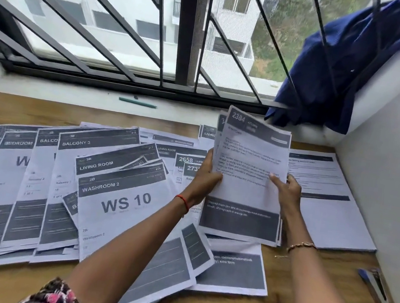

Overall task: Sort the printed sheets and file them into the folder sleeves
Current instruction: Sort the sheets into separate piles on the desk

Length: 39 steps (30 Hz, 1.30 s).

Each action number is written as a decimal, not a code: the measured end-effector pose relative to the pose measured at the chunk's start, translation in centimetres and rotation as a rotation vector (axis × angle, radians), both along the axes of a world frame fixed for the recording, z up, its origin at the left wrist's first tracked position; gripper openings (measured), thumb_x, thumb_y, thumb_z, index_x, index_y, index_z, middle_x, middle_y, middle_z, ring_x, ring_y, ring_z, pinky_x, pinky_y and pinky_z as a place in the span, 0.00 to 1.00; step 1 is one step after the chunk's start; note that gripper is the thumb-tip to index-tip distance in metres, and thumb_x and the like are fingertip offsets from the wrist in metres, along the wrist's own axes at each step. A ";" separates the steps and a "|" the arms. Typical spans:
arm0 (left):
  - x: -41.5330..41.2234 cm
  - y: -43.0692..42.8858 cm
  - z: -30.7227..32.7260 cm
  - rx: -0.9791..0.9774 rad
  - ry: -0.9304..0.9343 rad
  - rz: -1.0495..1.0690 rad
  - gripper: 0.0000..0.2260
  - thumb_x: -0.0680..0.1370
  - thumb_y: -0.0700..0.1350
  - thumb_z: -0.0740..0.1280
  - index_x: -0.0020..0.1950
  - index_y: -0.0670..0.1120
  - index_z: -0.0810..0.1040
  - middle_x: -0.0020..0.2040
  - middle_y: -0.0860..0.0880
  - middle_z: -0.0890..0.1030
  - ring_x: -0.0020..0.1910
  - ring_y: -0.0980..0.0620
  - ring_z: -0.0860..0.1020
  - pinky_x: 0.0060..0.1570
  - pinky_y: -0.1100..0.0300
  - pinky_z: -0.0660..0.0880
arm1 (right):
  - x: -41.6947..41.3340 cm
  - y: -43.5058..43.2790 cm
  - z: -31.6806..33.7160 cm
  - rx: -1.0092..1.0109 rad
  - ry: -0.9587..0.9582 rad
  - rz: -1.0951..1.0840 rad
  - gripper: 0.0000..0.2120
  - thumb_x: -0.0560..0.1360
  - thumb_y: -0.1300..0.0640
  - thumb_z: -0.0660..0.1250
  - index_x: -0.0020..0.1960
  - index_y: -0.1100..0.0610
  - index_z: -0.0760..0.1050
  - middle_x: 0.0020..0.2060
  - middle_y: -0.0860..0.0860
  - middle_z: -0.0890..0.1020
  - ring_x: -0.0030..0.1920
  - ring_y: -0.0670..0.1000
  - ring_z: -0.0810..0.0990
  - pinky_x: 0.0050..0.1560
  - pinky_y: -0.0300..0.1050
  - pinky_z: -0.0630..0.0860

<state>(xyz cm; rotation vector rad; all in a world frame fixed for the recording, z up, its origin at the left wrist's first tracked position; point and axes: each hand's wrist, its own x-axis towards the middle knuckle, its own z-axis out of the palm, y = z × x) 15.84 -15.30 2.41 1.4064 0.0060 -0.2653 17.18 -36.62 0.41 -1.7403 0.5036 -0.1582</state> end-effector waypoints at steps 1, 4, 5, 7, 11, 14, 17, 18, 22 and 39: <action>0.0 0.0 0.2 -0.014 -0.003 0.010 0.26 0.73 0.25 0.55 0.66 0.48 0.62 0.58 0.45 0.75 0.55 0.49 0.76 0.52 0.60 0.78 | 0.1 0.0 0.3 0.017 0.004 0.010 0.13 0.73 0.62 0.70 0.56 0.64 0.76 0.49 0.56 0.80 0.43 0.50 0.79 0.38 0.28 0.75; 0.0 0.5 0.5 -0.001 -0.029 0.042 0.22 0.75 0.28 0.62 0.66 0.45 0.64 0.59 0.45 0.75 0.56 0.48 0.76 0.50 0.64 0.78 | 0.2 0.1 1.3 0.062 0.030 0.048 0.14 0.72 0.65 0.70 0.57 0.65 0.76 0.47 0.54 0.79 0.31 0.38 0.79 0.31 0.26 0.74; -0.1 0.6 0.6 0.011 -0.046 0.045 0.23 0.75 0.29 0.63 0.66 0.43 0.64 0.60 0.44 0.75 0.57 0.48 0.76 0.52 0.62 0.77 | 0.2 0.1 1.6 0.071 0.036 0.060 0.14 0.72 0.66 0.70 0.57 0.64 0.76 0.45 0.53 0.79 0.28 0.36 0.78 0.30 0.27 0.74; -0.2 1.0 0.6 0.016 -0.065 0.080 0.24 0.75 0.30 0.64 0.68 0.44 0.62 0.60 0.44 0.75 0.58 0.47 0.76 0.57 0.54 0.77 | 0.1 0.3 1.9 0.075 0.019 0.071 0.15 0.71 0.67 0.70 0.57 0.64 0.76 0.39 0.49 0.82 0.27 0.36 0.78 0.30 0.28 0.74; -0.8 2.1 1.0 0.029 -0.071 0.167 0.28 0.76 0.33 0.65 0.71 0.47 0.57 0.58 0.41 0.77 0.54 0.45 0.78 0.54 0.53 0.78 | 0.6 1.2 3.3 0.048 -0.128 -0.014 0.14 0.71 0.67 0.70 0.57 0.66 0.76 0.34 0.43 0.80 0.34 0.42 0.78 0.32 0.27 0.73; -1.1 3.3 0.9 0.096 -0.086 0.144 0.27 0.76 0.34 0.64 0.72 0.48 0.58 0.61 0.38 0.76 0.56 0.43 0.77 0.53 0.57 0.77 | 1.2 1.8 4.5 0.127 -0.167 -0.052 0.11 0.72 0.68 0.69 0.54 0.61 0.76 0.26 0.37 0.80 0.28 0.34 0.77 0.32 0.27 0.73; -1.6 4.5 1.2 0.099 -0.056 0.097 0.27 0.77 0.32 0.63 0.73 0.45 0.58 0.63 0.42 0.74 0.59 0.45 0.75 0.56 0.59 0.75 | 1.1 2.5 5.2 0.206 -0.128 0.016 0.09 0.73 0.68 0.67 0.45 0.55 0.75 0.28 0.38 0.81 0.28 0.36 0.78 0.35 0.33 0.76; -1.9 4.9 1.3 0.087 -0.034 0.083 0.28 0.77 0.32 0.63 0.74 0.44 0.57 0.63 0.44 0.74 0.59 0.47 0.75 0.56 0.60 0.75 | 0.8 2.7 5.2 0.230 -0.098 0.057 0.10 0.73 0.69 0.67 0.45 0.54 0.75 0.30 0.41 0.82 0.29 0.38 0.79 0.34 0.34 0.77; -3.0 6.0 0.8 0.157 0.021 0.015 0.25 0.77 0.32 0.61 0.73 0.42 0.60 0.65 0.44 0.73 0.58 0.47 0.75 0.57 0.56 0.75 | -0.5 3.6 4.1 0.276 0.004 0.244 0.14 0.72 0.73 0.64 0.54 0.60 0.73 0.42 0.50 0.83 0.33 0.44 0.83 0.37 0.39 0.81; -9.7 12.9 -2.9 0.141 0.215 0.195 0.30 0.79 0.31 0.57 0.76 0.48 0.47 0.71 0.45 0.66 0.68 0.45 0.68 0.68 0.46 0.66 | -3.7 11.6 0.9 0.167 0.306 0.622 0.32 0.70 0.77 0.64 0.70 0.59 0.61 0.60 0.59 0.76 0.55 0.57 0.77 0.52 0.47 0.76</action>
